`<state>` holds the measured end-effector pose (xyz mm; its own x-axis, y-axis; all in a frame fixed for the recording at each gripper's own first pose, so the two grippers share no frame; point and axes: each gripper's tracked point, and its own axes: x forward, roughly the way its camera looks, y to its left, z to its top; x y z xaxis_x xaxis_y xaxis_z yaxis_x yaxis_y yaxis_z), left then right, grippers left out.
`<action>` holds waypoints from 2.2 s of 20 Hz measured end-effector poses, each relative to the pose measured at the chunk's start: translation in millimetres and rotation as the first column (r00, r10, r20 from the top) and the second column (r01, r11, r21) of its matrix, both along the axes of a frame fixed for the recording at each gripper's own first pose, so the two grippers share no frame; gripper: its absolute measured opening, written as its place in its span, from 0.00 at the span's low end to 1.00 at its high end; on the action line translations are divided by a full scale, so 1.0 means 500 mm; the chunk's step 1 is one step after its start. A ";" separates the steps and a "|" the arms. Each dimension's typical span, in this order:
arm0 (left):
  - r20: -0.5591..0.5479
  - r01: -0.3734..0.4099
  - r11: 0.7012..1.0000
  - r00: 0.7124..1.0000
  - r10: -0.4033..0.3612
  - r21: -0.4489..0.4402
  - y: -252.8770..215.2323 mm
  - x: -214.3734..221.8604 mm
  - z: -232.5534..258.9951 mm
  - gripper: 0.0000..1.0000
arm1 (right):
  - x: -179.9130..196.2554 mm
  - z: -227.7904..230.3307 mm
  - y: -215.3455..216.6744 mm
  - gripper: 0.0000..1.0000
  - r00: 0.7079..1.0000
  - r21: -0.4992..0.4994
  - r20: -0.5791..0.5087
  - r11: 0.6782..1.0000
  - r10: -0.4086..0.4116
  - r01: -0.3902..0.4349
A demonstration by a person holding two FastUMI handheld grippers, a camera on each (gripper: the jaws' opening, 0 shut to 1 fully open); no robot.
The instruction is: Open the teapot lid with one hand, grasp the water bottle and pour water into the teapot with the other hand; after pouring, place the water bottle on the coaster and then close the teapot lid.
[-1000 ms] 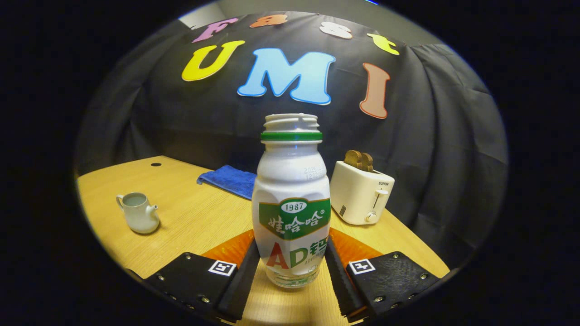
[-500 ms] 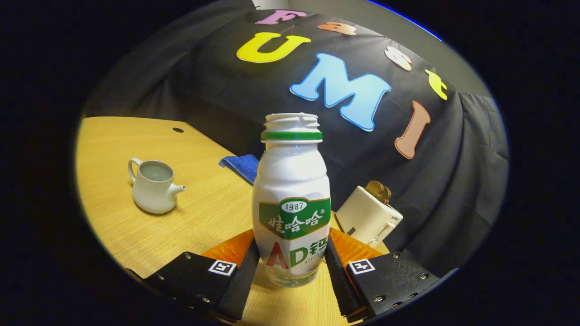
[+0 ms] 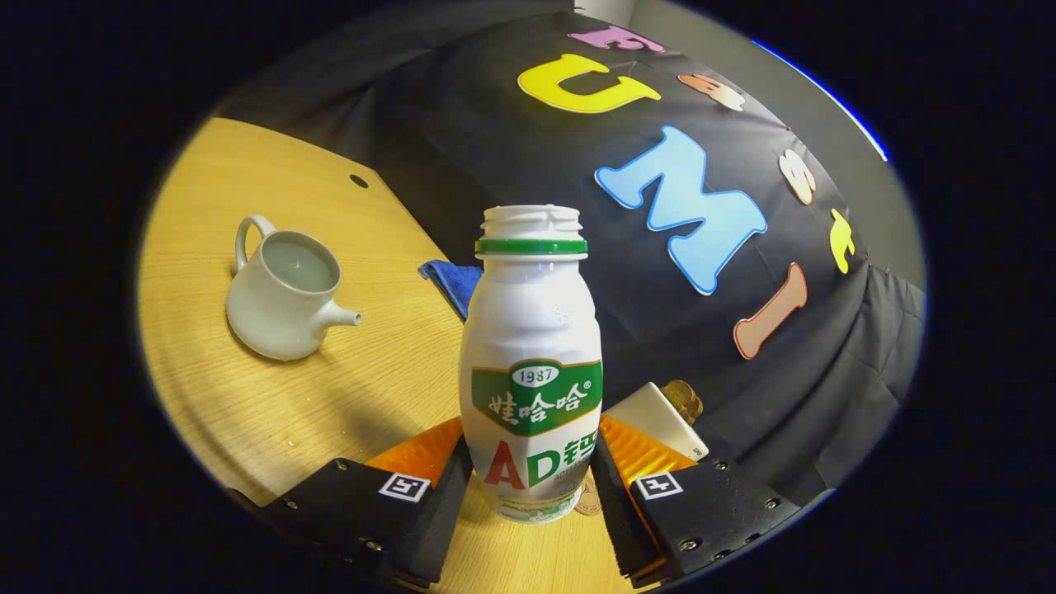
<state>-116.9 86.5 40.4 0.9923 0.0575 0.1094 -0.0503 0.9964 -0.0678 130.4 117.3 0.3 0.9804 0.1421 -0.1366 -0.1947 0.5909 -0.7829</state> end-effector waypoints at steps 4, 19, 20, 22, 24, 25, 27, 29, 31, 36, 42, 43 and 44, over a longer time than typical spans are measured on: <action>0.011 0.022 1.000 1.000 -0.022 -0.002 -0.009 -0.007 0.005 0.15 | 0.003 -0.012 0.027 0.75 0.999 -0.092 -0.009 0.995 0.033 -0.033; -0.023 0.011 1.000 1.000 -0.011 0.017 0.006 -0.026 -0.026 0.19 | 0.032 -0.025 0.076 0.76 0.992 -0.439 0.078 0.897 0.098 -0.054; -0.017 0.009 1.000 1.000 -0.009 0.021 0.006 -0.027 -0.021 0.19 | 0.032 -0.020 0.074 0.76 0.991 -0.452 0.089 0.891 0.100 -0.050; 0.000 0.005 0.999 1.000 -0.005 0.035 0.006 -0.034 -0.011 0.19 | 0.033 -0.020 0.075 0.76 0.989 -0.466 0.098 0.883 0.106 -0.048; -0.002 0.004 0.999 1.000 -0.004 0.048 0.004 -0.031 -0.015 0.19 | 0.032 -0.015 0.077 0.76 0.988 -0.488 0.104 0.872 0.113 -0.048; -0.008 0.007 0.999 1.000 -0.006 0.051 0.001 -0.029 -0.017 0.19 | 0.031 -0.010 0.077 0.76 0.987 -0.504 0.114 0.862 0.117 -0.044; -0.024 0.012 0.999 1.000 -0.011 0.052 -0.002 -0.024 -0.027 0.19 | 0.028 -0.004 0.083 0.75 0.981 -0.547 0.138 0.836 0.134 -0.037; -0.033 0.008 0.998 0.999 -0.006 0.055 0.002 -0.020 -0.033 0.19 | 0.025 -0.006 0.088 0.75 0.978 -0.590 0.143 0.806 0.152 -0.039; -0.034 0.004 0.999 0.999 -0.002 0.054 0.005 -0.024 -0.031 0.19 | 0.030 0.002 0.087 0.75 0.977 -0.622 0.142 0.782 0.162 -0.040; -0.039 0.001 0.999 0.999 0.001 0.052 0.007 -0.021 -0.035 0.19 | 0.032 0.012 0.092 0.72 0.970 -0.674 0.158 0.738 0.184 -0.030; -0.043 0.002 0.999 0.999 0.001 0.053 0.007 -0.023 -0.037 0.19 | 0.046 0.034 0.094 0.76 0.963 -0.733 0.168 0.679 0.213 -0.023; -0.046 0.002 0.999 0.999 0.001 0.055 0.006 -0.022 -0.038 0.19 | 0.047 0.040 0.095 0.76 0.961 -0.737 0.171 0.676 0.216 -0.020; -0.049 0.002 0.998 0.999 0.001 0.057 0.006 -0.022 -0.038 0.19 | 0.050 0.047 0.097 0.76 0.960 -0.741 0.174 0.671 0.220 -0.019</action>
<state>-128.0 89.7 21.5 0.9966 0.0520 0.0636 -0.0516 0.9986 -0.0086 155.4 166.0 23.7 0.9765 0.2142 -0.0230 0.0209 -0.2005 -0.9795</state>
